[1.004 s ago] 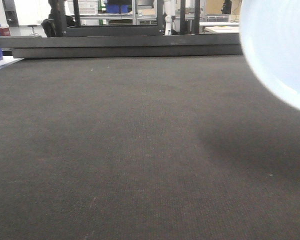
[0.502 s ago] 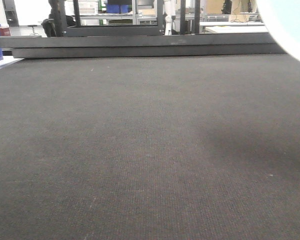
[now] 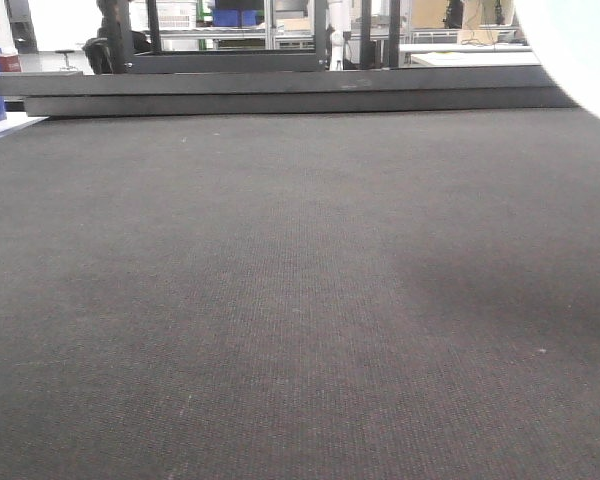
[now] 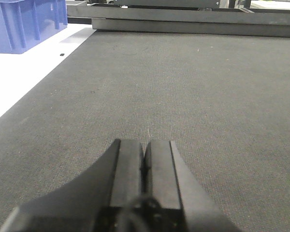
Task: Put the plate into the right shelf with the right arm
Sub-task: 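Close the right gripper on the rim and lift the plate upright, then hold the plate in the right gripper while the base drives away, then hold the plate while the base turns toward the steel shelf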
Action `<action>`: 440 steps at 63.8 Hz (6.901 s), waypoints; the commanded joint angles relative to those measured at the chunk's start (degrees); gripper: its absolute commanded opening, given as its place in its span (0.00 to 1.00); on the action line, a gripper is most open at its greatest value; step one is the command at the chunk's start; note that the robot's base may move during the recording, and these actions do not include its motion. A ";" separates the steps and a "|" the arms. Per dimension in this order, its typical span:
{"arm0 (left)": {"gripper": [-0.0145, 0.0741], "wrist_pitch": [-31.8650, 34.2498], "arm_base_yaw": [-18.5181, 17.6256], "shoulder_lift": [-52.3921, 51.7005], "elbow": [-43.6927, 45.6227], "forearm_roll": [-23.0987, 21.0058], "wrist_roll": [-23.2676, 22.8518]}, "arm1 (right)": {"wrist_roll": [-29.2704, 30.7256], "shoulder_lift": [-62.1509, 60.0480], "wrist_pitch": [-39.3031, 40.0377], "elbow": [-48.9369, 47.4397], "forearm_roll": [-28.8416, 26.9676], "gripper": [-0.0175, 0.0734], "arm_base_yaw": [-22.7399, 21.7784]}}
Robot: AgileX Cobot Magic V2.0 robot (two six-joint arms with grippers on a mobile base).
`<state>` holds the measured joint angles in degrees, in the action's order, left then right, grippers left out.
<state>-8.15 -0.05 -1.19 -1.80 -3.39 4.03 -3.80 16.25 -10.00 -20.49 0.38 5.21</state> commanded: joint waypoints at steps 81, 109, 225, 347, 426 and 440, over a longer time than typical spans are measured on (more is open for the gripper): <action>0.11 5.00 -0.24 -0.09 -0.48 -0.24 0.16 | 0.31 0.39 6.21 -1.60 0.58 0.25 -0.27; 0.11 5.00 -0.24 -0.09 -0.48 -0.24 0.16 | 0.31 0.39 6.21 -1.60 0.58 0.25 -0.27; 0.11 5.00 -0.24 -0.09 -0.48 -0.24 0.16 | 0.31 0.39 6.21 -1.60 0.58 0.25 -0.27; 0.11 5.00 -0.24 -0.09 -0.48 -0.24 0.16 | 0.31 0.39 6.21 -1.60 0.58 0.25 -0.27; 0.11 5.00 -0.24 -0.09 -0.48 -0.24 0.16 | 0.31 0.39 6.21 -1.60 0.58 0.25 -0.27; 0.11 5.00 -0.24 -0.09 -0.48 -0.24 0.16 | 0.31 0.39 6.21 -1.60 0.58 0.25 -0.27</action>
<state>-8.15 -0.05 -1.19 -1.80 -3.39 4.03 -3.69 16.25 -9.99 -20.49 0.43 5.21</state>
